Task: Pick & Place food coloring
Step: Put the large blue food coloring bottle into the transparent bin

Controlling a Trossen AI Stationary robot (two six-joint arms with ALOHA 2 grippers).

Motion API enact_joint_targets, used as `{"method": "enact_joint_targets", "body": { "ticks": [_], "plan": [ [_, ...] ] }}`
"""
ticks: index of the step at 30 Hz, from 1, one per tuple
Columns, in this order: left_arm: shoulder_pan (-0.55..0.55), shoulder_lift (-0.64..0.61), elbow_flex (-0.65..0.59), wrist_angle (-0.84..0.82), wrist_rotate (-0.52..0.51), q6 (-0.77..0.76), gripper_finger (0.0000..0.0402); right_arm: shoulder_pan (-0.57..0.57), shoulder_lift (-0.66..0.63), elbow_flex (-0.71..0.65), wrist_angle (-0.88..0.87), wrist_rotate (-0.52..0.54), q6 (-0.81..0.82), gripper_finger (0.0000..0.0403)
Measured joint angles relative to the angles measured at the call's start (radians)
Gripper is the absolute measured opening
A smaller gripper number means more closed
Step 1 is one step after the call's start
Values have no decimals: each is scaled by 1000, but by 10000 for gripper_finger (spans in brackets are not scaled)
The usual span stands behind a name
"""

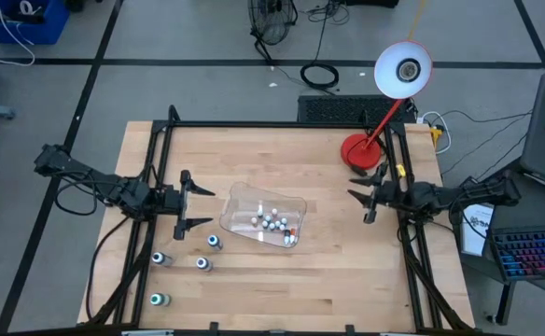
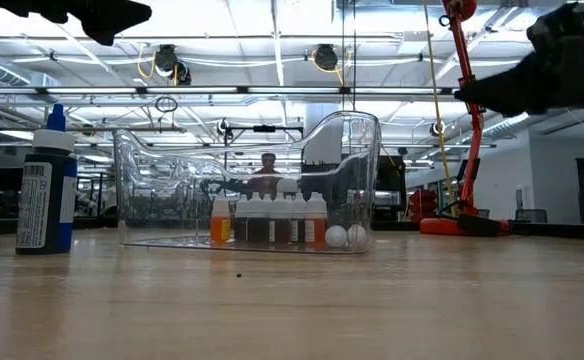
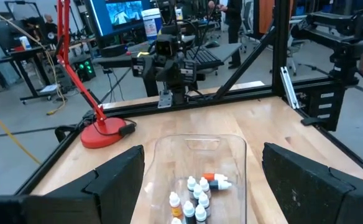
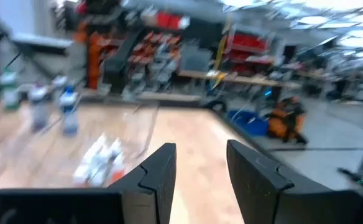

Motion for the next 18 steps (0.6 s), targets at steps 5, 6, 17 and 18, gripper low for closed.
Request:
{"method": "enact_joint_targets", "body": {
  "ticks": [5, 6, 17, 18],
  "plan": [
    [0, 0, 0, 0, 0, -20, 324, 0, -2, -1, -102, -39, 70, 130],
    [0, 0, 0, -1, 0, -29, 324, 0, -1, -1, -109, -39, 97, 130],
    [56, 100, 65, -221, -2, -299, 324, 0, 1, -3, -109, -39, 136, 130],
    [57, 142, 95, -250, 19, -295, 324, 0, 1, -3, -109, -39, 135, 130]
  ]
}}
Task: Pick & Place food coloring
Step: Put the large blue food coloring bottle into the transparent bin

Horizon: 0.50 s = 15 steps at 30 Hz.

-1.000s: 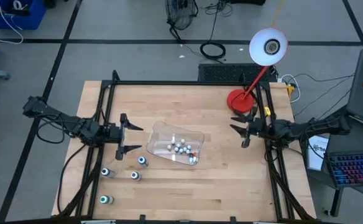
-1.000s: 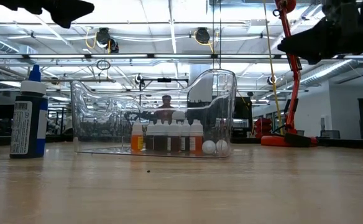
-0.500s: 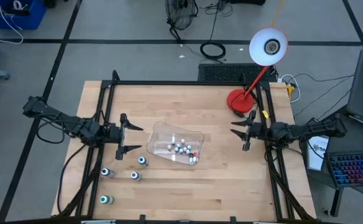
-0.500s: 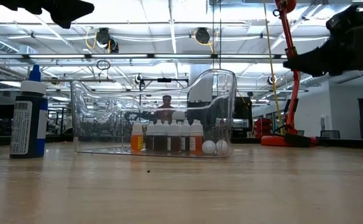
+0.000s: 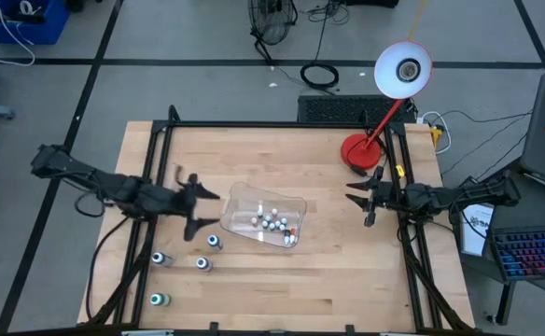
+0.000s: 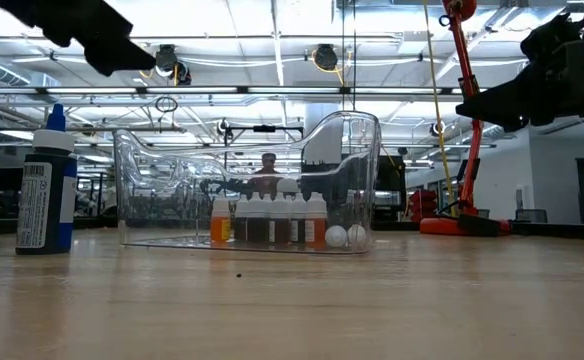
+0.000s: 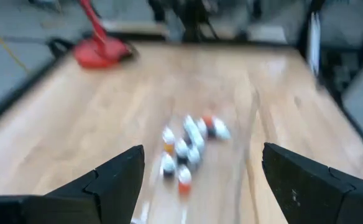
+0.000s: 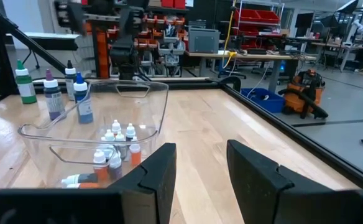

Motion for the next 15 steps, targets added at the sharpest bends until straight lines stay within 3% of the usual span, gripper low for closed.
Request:
{"method": "enact_joint_targets", "body": {
  "ticks": [4, 10, 15],
  "plan": [
    [-22, 208, 184, -221, 79, -74, 324, 0, 0, -1, 0, 0, 0, 130],
    [-31, 505, 478, -637, 207, -556, 324, 0, 0, -1, 0, 0, 0, 130],
    [-36, 662, 588, -809, 322, -649, 324, 0, 0, -1, 0, 1, 0, 130]
  ]
}}
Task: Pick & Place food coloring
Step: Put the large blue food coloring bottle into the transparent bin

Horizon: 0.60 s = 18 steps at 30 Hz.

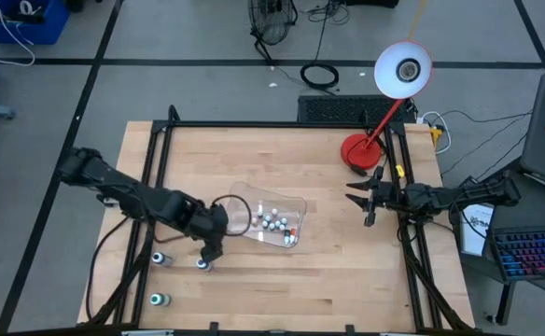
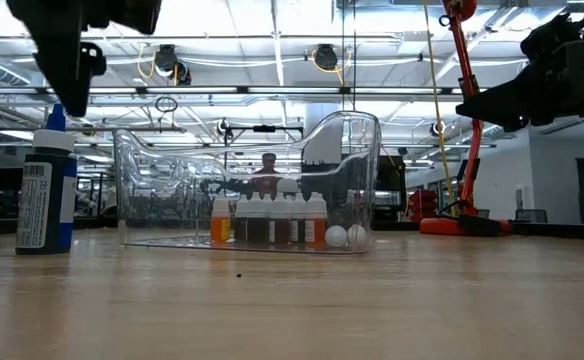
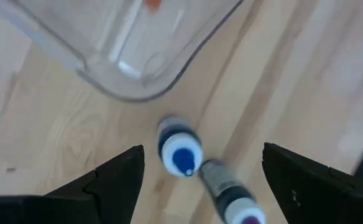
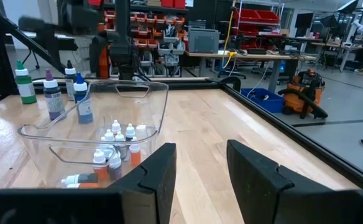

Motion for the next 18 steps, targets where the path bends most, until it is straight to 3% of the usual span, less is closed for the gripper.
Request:
{"method": "enact_joint_targets", "body": {
  "ticks": [18],
  "plan": [
    [-12, 239, -7, -63, -1, -63, 324, 0, 0, 0, 0, 0, 0, 130]
  ]
}}
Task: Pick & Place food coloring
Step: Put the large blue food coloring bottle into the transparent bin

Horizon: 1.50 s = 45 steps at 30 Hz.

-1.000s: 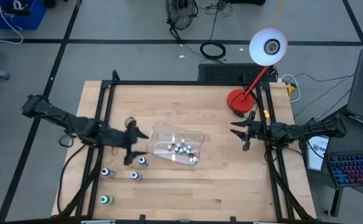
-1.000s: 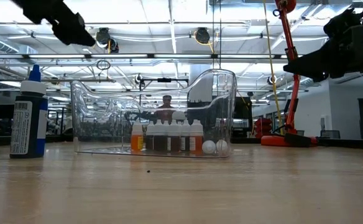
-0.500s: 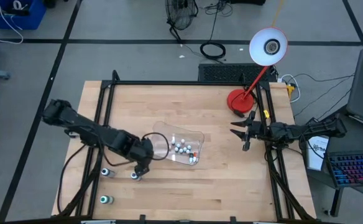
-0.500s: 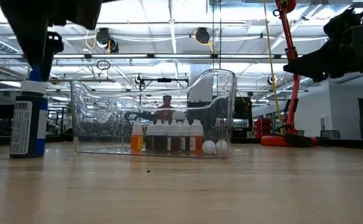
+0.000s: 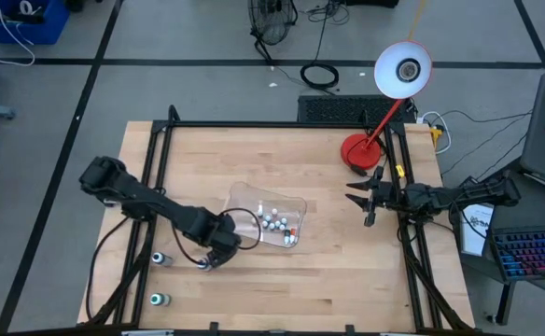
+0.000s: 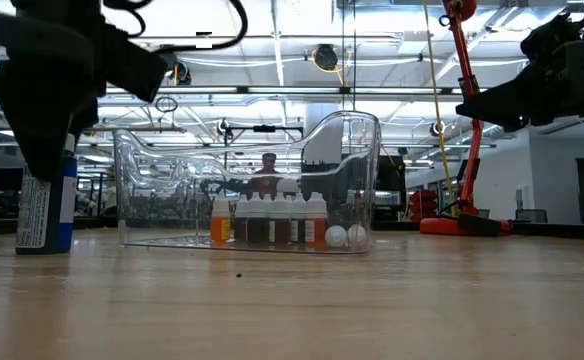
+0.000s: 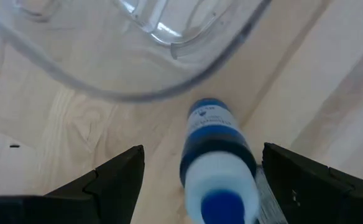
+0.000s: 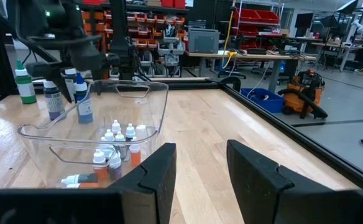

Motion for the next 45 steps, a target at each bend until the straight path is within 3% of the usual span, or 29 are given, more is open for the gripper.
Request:
{"method": "enact_joint_targets", "body": {
  "ticks": [13, 17, 21, 26, 31, 37, 45],
  "plan": [
    [-4, 53, 1, 6, -27, 46, 312, 0, 0, 0, 0, 0, 0, 130],
    [-11, 52, 0, 7, -18, 47, 251, 0, 0, 0, 0, 0, 0, 130],
    [-24, 51, 0, 8, 5, 62, 140, 0, 0, 0, 0, 0, 0, 130],
    [-42, 33, 9, -15, 48, 47, 132, 0, 0, 0, 0, 0, 0, 130],
    [-75, -7, 113, -52, 11, 38, 132, 0, 0, 0, 0, 0, 0, 130],
    [-79, -10, 368, -267, -130, 94, 132, 0, 0, 0, 0, 0, 0, 130],
    [108, -11, 571, -281, -211, 463, 132, 0, 0, 0, 0, 0, 0, 130]
  ]
}}
